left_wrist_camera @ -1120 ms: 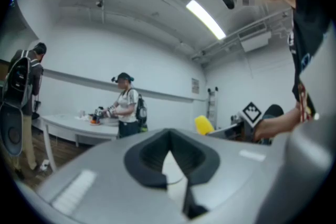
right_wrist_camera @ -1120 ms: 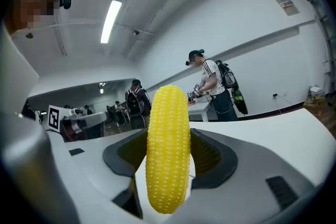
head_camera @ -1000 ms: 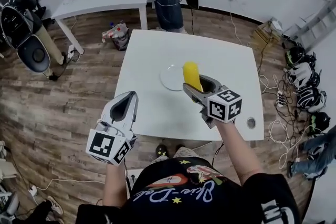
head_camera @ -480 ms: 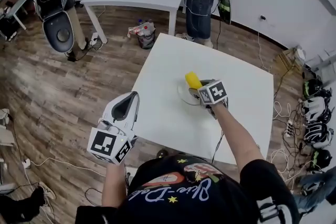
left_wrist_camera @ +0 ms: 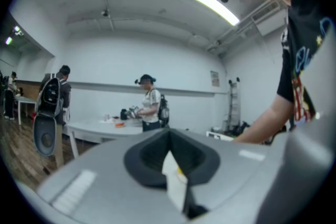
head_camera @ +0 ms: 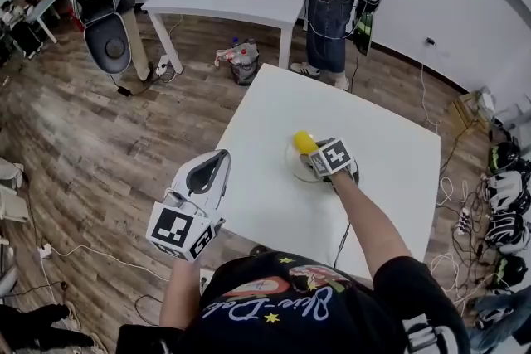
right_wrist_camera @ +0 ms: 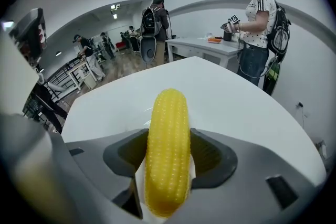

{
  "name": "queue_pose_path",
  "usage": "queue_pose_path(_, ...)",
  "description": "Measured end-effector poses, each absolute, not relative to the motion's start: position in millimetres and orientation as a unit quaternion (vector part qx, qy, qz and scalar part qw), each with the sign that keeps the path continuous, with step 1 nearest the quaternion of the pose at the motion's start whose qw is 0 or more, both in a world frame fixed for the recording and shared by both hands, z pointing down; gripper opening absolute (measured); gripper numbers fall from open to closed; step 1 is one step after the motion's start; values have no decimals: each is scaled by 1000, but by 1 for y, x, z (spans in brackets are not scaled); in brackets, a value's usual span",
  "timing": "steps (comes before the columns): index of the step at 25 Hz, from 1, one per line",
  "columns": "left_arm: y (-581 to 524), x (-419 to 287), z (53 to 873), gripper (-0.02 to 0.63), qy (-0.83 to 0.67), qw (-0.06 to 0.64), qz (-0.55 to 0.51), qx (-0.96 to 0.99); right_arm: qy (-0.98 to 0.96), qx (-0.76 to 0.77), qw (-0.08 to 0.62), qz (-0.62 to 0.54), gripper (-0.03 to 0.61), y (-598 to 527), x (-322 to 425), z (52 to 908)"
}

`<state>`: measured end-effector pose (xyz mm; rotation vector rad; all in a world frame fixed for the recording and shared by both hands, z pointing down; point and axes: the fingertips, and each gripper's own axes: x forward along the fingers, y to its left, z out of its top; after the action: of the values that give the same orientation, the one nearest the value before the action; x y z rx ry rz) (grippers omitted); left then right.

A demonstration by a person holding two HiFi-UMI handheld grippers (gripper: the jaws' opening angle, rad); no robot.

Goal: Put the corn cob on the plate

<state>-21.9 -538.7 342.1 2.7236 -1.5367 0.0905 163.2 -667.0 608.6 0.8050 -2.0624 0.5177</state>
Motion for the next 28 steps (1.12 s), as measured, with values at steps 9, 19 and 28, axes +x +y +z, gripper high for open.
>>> queue_pose_path(9,-547,-8,341,-2,-482,7,28,876,-869,338,299,202,238,-673,168,557)
queue_pose_path(19,-536,26,338,-2,-445,0,33,895,-870,464,49,163,67,-625,235,428)
queue_pose_path(28,-519,62,339,-2,-404,-2,38,914,-882,445,5,159,28,-560,244,404)
